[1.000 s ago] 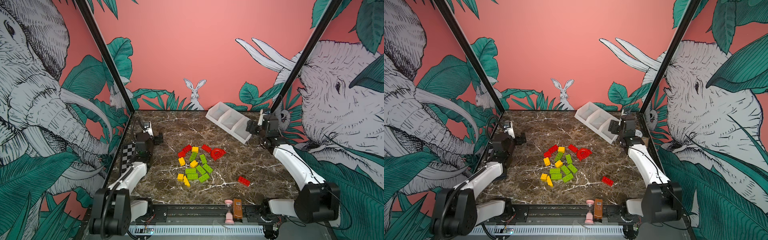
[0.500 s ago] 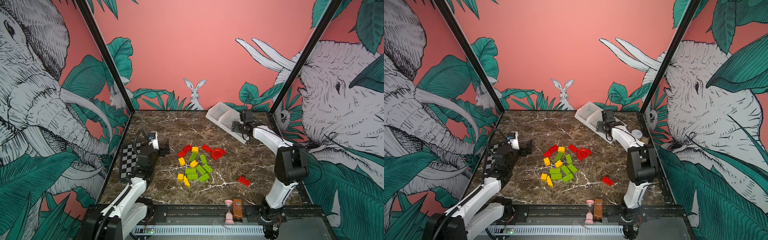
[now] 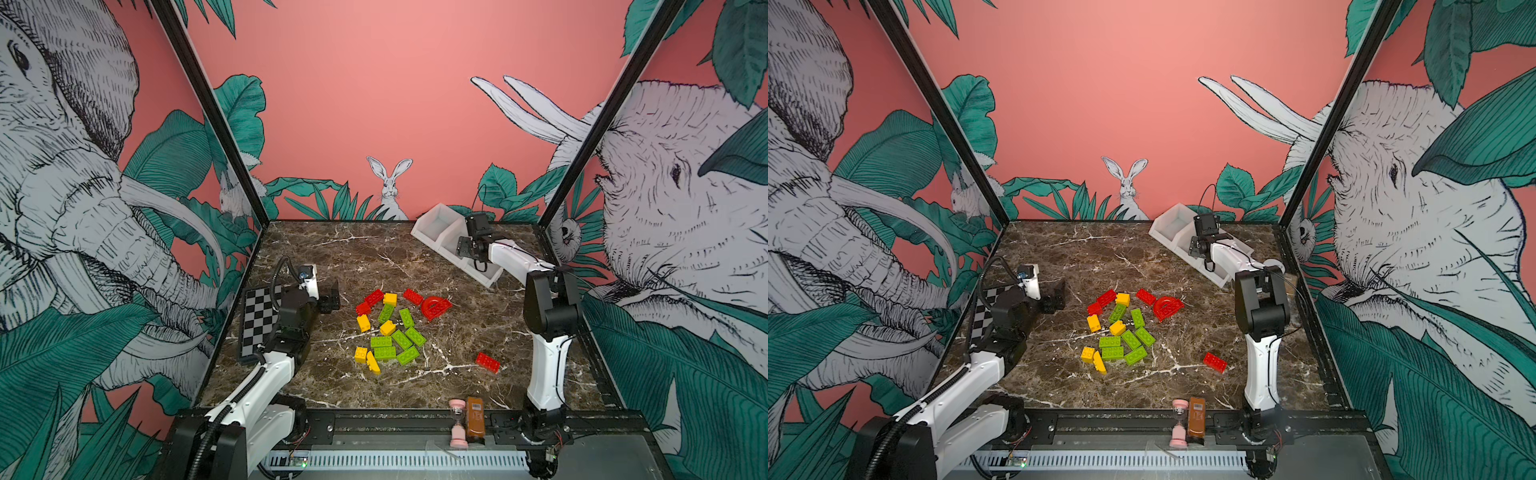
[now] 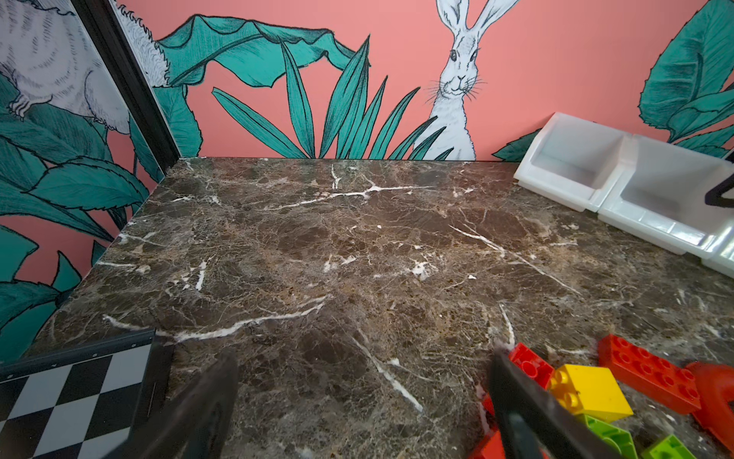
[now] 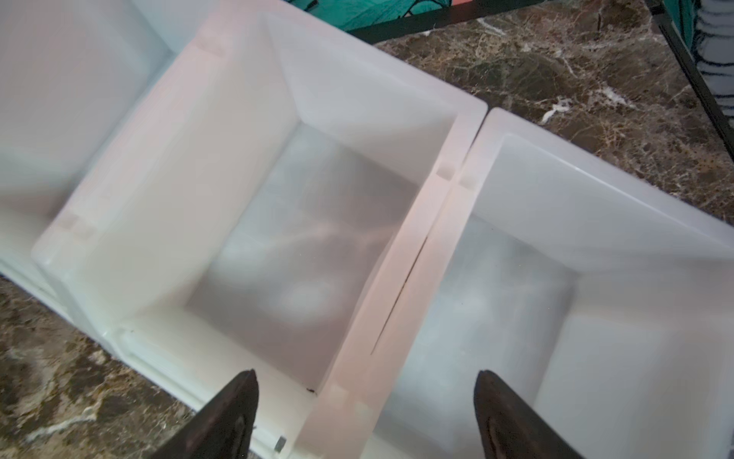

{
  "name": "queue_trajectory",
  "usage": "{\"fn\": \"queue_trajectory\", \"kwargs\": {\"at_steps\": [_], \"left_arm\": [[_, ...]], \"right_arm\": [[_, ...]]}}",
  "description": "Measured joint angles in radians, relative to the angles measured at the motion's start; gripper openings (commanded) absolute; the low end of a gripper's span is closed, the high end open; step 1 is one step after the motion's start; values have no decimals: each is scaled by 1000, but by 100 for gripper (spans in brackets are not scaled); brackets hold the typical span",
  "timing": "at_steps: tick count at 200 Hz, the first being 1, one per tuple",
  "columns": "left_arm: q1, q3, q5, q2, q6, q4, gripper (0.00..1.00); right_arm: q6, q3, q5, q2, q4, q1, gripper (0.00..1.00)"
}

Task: Sort the legos into containers by color
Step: Rotate the container at the top-center of the table.

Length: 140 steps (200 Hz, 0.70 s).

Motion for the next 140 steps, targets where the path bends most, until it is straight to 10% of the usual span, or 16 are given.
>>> {"fn": "queue_trajectory", "kwargs": {"at_steps": [140], "left_arm": [[0,-8,-1,-10,2,10,99]], "right_arm": [[-53,112,14,95,-48,-8,37]]}}
